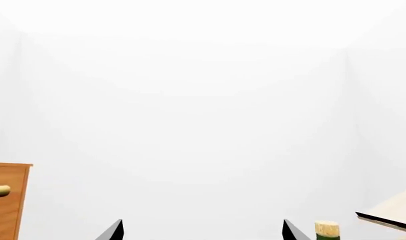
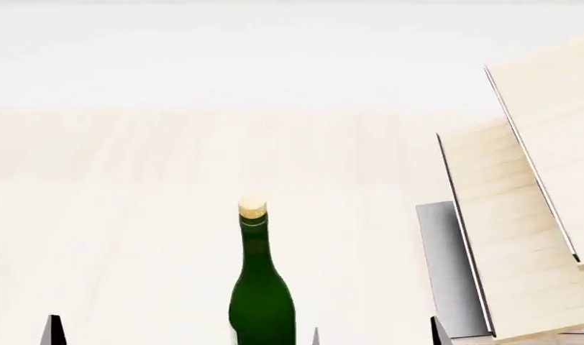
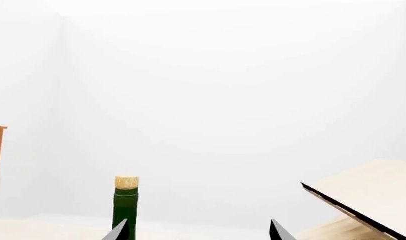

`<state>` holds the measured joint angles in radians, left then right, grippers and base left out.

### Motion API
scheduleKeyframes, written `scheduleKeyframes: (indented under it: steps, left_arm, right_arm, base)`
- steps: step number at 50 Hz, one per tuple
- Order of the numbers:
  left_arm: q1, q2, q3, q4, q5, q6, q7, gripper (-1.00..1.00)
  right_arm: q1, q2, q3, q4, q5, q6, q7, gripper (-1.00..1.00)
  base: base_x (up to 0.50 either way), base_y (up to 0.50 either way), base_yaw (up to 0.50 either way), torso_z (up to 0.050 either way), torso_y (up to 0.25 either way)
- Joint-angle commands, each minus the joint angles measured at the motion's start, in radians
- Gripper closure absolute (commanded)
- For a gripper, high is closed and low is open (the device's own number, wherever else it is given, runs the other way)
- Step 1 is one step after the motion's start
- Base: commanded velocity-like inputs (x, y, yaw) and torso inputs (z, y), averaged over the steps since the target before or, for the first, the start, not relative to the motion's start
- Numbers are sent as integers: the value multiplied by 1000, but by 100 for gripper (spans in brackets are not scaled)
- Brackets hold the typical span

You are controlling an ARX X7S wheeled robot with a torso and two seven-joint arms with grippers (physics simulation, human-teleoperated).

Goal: Put the wine bottle on the wine rack.

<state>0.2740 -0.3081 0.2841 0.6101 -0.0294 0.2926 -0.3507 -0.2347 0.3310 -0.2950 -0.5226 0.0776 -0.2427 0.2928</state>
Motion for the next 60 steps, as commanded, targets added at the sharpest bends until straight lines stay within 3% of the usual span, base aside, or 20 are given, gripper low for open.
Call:
scheduleKeyframes:
  steps: [1, 60]
  left_arm:
    - [-1, -4, 4, -2, 1, 2, -5, -100]
    - [-7, -24, 19, -6, -4, 7, -28, -100]
  right_arm:
    - [2, 3, -3, 3, 1, -3, 6, -100]
    - [9, 19, -19, 11, 15, -13, 24, -100]
  base:
    - [0, -98, 0, 0, 0]
    - [0, -53, 0, 0, 0]
